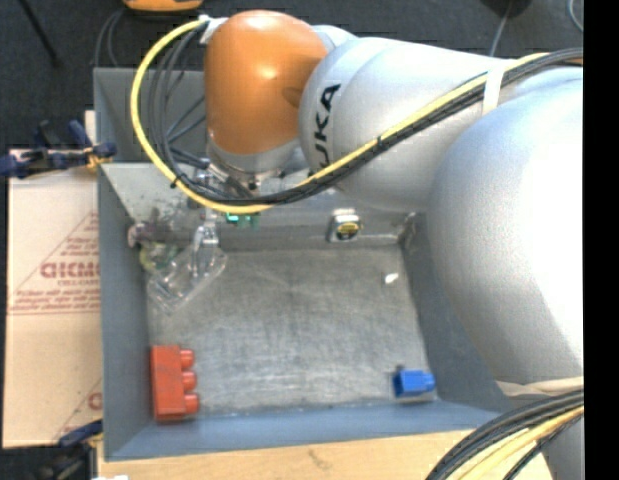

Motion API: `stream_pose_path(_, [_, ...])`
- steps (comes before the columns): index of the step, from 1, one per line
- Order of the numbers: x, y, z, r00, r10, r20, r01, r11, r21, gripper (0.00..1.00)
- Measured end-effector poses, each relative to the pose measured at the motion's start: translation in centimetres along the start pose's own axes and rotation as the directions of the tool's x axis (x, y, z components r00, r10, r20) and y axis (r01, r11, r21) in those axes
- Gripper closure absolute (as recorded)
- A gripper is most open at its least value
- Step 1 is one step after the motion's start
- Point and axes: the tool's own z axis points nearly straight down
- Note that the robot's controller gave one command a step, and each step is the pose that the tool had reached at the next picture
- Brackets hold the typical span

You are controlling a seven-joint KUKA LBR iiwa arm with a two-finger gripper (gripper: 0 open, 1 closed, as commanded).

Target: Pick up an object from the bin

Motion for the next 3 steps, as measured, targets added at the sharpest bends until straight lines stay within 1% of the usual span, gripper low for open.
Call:
stream_pose_path(1, [0.7, -0.8, 9.2, 0.998, -0.056, 0.001, 0.056, 0.998, 0.004, 0.0])
stream_pose_path(2, [1.2, 1.1, 13.1, 0.874, -0.485, 0.012, 0.485, 0.874, 0.018, 0.0])
stream_pose_path(3, [1.3, 1.5, 13.0, 0.875, -0.484, 0.015, 0.484, 0.875, 0.01, 1.0])
